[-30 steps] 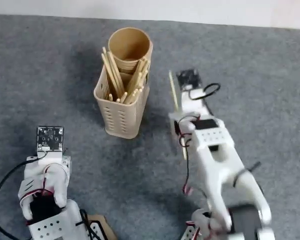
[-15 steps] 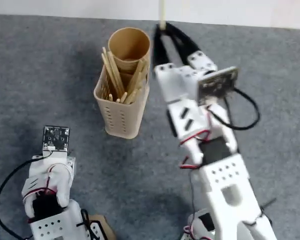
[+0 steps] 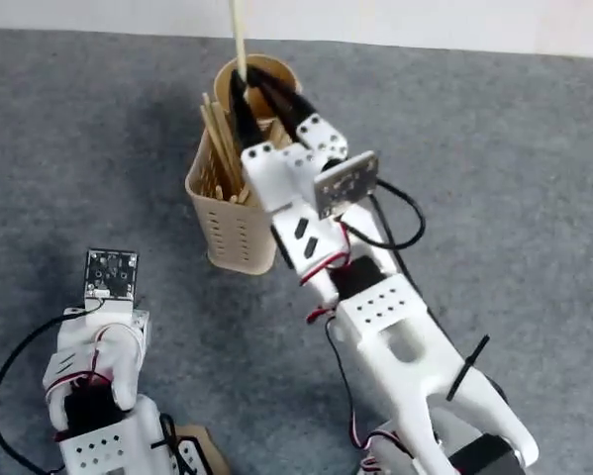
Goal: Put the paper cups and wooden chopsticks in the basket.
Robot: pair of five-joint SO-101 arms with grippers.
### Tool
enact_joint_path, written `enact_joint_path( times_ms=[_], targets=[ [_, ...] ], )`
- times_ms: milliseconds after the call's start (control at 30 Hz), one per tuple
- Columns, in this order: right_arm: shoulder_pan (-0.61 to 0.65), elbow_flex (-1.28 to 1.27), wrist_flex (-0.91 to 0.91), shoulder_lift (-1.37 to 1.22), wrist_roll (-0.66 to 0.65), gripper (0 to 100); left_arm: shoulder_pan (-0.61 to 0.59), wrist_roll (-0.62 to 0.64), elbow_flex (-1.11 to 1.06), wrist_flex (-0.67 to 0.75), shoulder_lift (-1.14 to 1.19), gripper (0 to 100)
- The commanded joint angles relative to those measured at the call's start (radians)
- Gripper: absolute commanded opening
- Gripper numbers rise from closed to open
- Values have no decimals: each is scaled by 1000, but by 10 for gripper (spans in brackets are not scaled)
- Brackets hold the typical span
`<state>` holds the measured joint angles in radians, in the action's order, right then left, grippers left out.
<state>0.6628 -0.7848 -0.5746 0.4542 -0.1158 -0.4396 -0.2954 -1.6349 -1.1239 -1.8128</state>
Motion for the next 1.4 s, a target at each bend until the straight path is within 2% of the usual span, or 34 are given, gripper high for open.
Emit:
enact_joint_path(
  times_ms=[0, 100, 200, 367, 433, 667, 800, 867, 900, 933, 1100, 1367],
  targets=[
    [28, -16, -16, 28, 6, 9, 21, -6, 2, 18, -8, 231],
    [31, -18, 10, 48, 5, 10, 21, -6, 2, 18, -8, 231],
    [31, -12, 127, 74, 5, 18, 21, -6, 2, 18, -8, 231],
    [31, 4, 214, 122, 5, 155, 21, -6, 2, 18, -8, 231],
    [31, 4, 234, 134, 5, 179, 21, -6, 2, 18, -8, 231],
    [25, 21, 249, 142, 5, 177, 21, -6, 10, 18, -8, 231],
    [24, 30, 438, 283, -28, 159, 21, -5, 74, 32, -10, 231],
    [13, 22, 552, 415, -91, 77, 22, -5, 108, 34, -10, 231],
    [-4, 22, 595, 486, -114, 15, 24, -5, 120, 34, -10, 231],
    [-21, 12, 639, 561, -124, 0, 33, -5, 128, 41, -10, 231],
    [-153, -251, 817, 898, -127, 4, 165, -5, 87, 54, -10, 231],
    [-446, -796, 843, 1382, -129, 5, 398, -5, -45, 55, -10, 231]
  ],
)
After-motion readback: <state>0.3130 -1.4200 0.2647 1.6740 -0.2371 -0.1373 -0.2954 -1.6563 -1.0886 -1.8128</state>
